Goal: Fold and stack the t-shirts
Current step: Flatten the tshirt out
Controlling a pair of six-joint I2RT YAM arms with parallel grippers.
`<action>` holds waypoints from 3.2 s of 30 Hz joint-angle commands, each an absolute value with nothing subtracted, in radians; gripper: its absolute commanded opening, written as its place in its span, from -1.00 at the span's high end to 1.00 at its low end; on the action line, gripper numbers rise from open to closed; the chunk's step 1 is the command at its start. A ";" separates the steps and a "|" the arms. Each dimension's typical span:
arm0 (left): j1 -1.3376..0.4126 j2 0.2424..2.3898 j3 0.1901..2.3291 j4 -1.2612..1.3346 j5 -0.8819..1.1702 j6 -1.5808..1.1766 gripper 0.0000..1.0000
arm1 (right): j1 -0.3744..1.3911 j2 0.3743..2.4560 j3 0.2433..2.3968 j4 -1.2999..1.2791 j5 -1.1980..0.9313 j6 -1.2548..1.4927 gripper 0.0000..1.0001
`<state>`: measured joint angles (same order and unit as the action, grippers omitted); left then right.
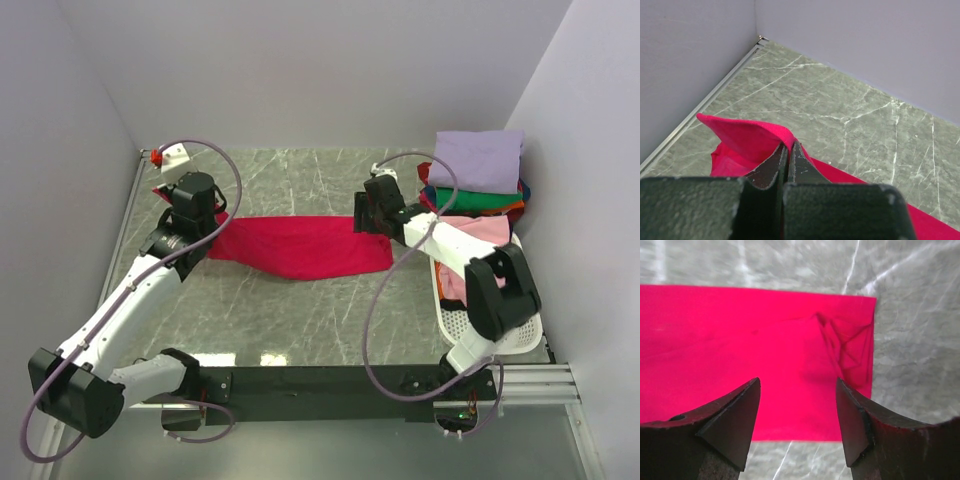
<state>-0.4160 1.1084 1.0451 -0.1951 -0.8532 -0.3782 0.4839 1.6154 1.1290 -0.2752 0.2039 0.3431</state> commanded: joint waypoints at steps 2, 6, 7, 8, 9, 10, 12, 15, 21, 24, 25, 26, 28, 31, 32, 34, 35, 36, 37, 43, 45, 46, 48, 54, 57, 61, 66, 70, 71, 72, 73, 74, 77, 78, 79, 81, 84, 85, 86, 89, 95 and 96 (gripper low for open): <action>-0.411 1.120 1.039 -0.138 -0.830 -0.357 0.99 | 0.433 1.707 1.209 -0.233 0.155 0.348 -0.36; -0.408 1.134 1.037 -0.129 -0.822 -0.353 0.99 | 0.411 1.752 1.215 -0.222 0.146 0.354 -0.36; -0.407 1.137 1.038 -0.127 -0.822 -0.351 0.99 | 0.407 1.764 1.215 -0.218 0.131 0.354 -0.36; -0.405 1.143 1.037 -0.124 -0.821 -0.350 0.99 | 0.402 1.781 1.216 -0.212 0.121 0.354 -0.36; -0.403 1.144 1.035 -0.124 -0.819 -0.350 0.99 | 0.394 1.789 1.218 -0.206 0.115 0.353 -0.36; -0.402 1.144 1.037 -0.124 -0.816 -0.350 0.99 | 0.391 1.798 1.224 -0.196 0.104 0.350 -0.36; -0.399 1.150 1.034 -0.123 -0.813 -0.348 0.99 | 0.385 1.818 1.232 -0.186 0.086 0.347 -0.33; -0.399 1.154 1.034 -0.126 -0.810 -0.351 0.99 | 0.382 1.838 1.244 -0.187 0.063 0.348 -0.30; -0.393 1.146 1.031 -0.124 -0.804 -0.356 0.99 | 0.373 1.881 1.252 -0.184 0.041 0.357 -0.25; -0.393 1.141 1.028 -0.127 -0.810 -0.357 0.99 | 0.373 1.899 1.256 -0.181 0.035 0.357 -0.17; -0.393 1.143 1.028 -0.126 -0.810 -0.357 0.99 | 0.371 1.899 1.246 -0.173 0.034 0.357 -0.10; -0.393 1.140 1.028 -0.124 -0.808 -0.357 0.99 | 0.371 1.896 1.240 -0.161 0.034 0.360 -0.04; -0.393 1.141 1.028 -0.123 -0.802 -0.359 0.99 | 0.371 1.901 1.241 -0.150 0.015 0.353 0.18; -0.391 1.149 1.031 -0.127 -0.802 -0.359 0.99 | 0.371 1.937 1.272 -0.175 0.003 0.345 0.44; -0.391 1.150 1.031 -0.129 -0.804 -0.359 0.99 | 0.370 1.940 1.278 -0.181 0.003 0.348 0.52; -0.391 1.150 1.031 -0.130 -0.821 -0.354 0.99 | 0.371 1.934 1.282 -0.196 0.018 0.350 0.93; -0.390 1.152 1.034 -0.130 -0.828 -0.351 0.99 | 0.370 1.922 1.282 -0.199 0.028 0.350 1.00; -0.390 1.151 1.037 -0.129 -0.837 -0.348 0.99 | 0.368 1.907 1.278 -0.207 0.041 0.347 1.00; -0.381 1.150 1.042 -0.130 -0.844 -0.345 0.99 | 0.368 1.869 1.281 -0.216 0.070 0.342 1.00; -0.280 1.138 1.112 -0.143 -0.882 -0.322 0.99 | 0.350 1.627 1.311 -0.293 0.176 0.284 1.00; -0.241 1.109 1.140 -0.140 -0.861 -0.325 0.99 | 0.348 1.556 1.321 -0.304 0.236 0.258 1.00; -0.212 1.082 1.147 -0.123 -0.848 -0.319 0.99 | 0.350 1.493 1.331 -0.311 0.251 0.249 1.00; -0.196 1.054 1.172 -0.107 -0.825 -0.307 0.99 | 0.350 1.430 1.339 -0.321 0.297 0.219 1.00; -0.193 0.988 1.282 -0.116 -0.758 -0.249 0.99 | 0.350 1.182 1.322 -0.340 0.292 0.143 1.00; -0.193 0.921 1.311 -0.141 -0.697 -0.262 0.99 | 0.351 1.031 1.296 -0.345 0.235 0.121 1.00; -0.193 0.850 1.376 -0.213 -0.592 -0.285 0.99 | 0.354 0.834 1.276 -0.396 0.175 0.114 1.00; -0.195 0.812 1.393 -0.216 -0.502 -0.307 0.99 | 0.353 0.730 1.290 -0.413 0.135 0.121 1.00; -0.195 0.862 1.391 -0.215 -0.503 -0.302 0.99 | 0.353 0.767 1.284 -0.365 0.114 0.133 1.00; -0.193 0.877 1.390 -0.207 -0.514 -0.296 0.99 | 0.353 0.784 1.284 -0.357 0.117 0.140 1.00; -0.195 0.894 1.381 -0.196 -0.529 -0.287 0.99 | 0.354 0.819 1.285 -0.342 0.124 0.141 1.00; -0.195 0.928 1.378 -0.187 -0.535 -0.267 0.99 | 0.353 0.834 1.282 -0.327 0.133 0.144 1.00; -0.195 0.945 1.374 -0.181 -0.540 -0.259 0.99 | 0.353 0.848 1.276 -0.312 0.144 0.150 1.00; -0.193 0.974 1.342 -0.123 -0.546 -0.244 0.99 | 0.353 0.888 1.273 -0.281 0.164 0.150 1.00; -0.193 0.977 1.341 -0.117 -0.542 -0.242 0.99 | 0.353 0.897 1.281 -0.273 0.164 0.150 1.00; -0.193 0.986 1.345 -0.112 -0.529 -0.244 0.99 | 0.353 0.910 1.285 -0.267 0.150 0.150 1.00; -0.193 0.997 1.377 -0.113 -0.508 -0.242 0.99 | 0.354 0.931 1.308 -0.255 0.130 0.146 1.00; -0.193 1.025 1.425 -0.107 -0.462 -0.233 0.99 | 0.353 0.956 1.334 -0.235 0.106 0.143 1.00; -0.193 1.037 1.433 -0.100 -0.450 -0.216 0.99 | 0.351 0.965 1.342 -0.230 0.103 0.141 1.00; -0.193 1.045 1.449 -0.095 -0.434 -0.210 0.99 | 0.354 0.974 1.351 -0.227 0.101 0.135 1.00; -0.193 1.080 1.508 -0.112 -0.419 -0.183 0.99 | 0.353 1.017 1.387 -0.215 0.112 0.120 1.00; -0.193 1.075 1.607 -0.172 -0.362 -0.176 0.99 | 0.353 1.042 1.459 -0.229 0.061 0.117 1.00; -0.193 1.063 1.612 -0.173 -0.338 -0.181 0.99 | 0.354 1.022 1.463 -0.238 0.054 0.118 1.00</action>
